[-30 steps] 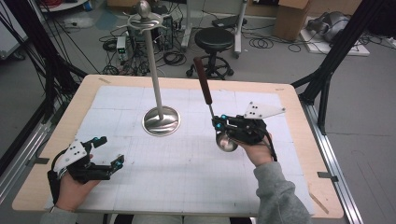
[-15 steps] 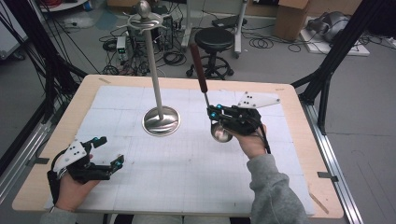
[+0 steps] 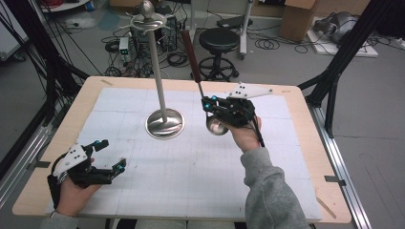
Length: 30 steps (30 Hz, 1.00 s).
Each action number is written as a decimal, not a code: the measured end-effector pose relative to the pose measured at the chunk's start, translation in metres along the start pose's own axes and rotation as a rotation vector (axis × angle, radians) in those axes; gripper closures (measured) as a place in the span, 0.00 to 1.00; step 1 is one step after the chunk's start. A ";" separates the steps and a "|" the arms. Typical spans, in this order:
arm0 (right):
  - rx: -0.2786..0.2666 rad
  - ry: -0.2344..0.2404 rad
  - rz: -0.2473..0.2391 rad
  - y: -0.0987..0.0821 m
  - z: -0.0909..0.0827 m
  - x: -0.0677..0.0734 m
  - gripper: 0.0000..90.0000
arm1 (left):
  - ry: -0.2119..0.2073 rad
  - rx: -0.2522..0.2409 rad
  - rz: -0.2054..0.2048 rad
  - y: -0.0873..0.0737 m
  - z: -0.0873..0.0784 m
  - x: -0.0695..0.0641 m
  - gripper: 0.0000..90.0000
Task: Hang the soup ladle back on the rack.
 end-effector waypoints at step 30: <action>0.007 -0.081 -0.002 0.018 0.024 -0.003 0.94 | 0.001 -0.004 -0.006 0.000 -0.002 0.001 0.02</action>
Point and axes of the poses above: each handheld gripper's, and its own axes: z roughly forward along the jaws, y roughly out of its top, x roughly to its left, the point moved 1 cm from there along z, roughly forward along the jaws, and after that the axes turned 8 degrees about z, right-handed, at the moved point
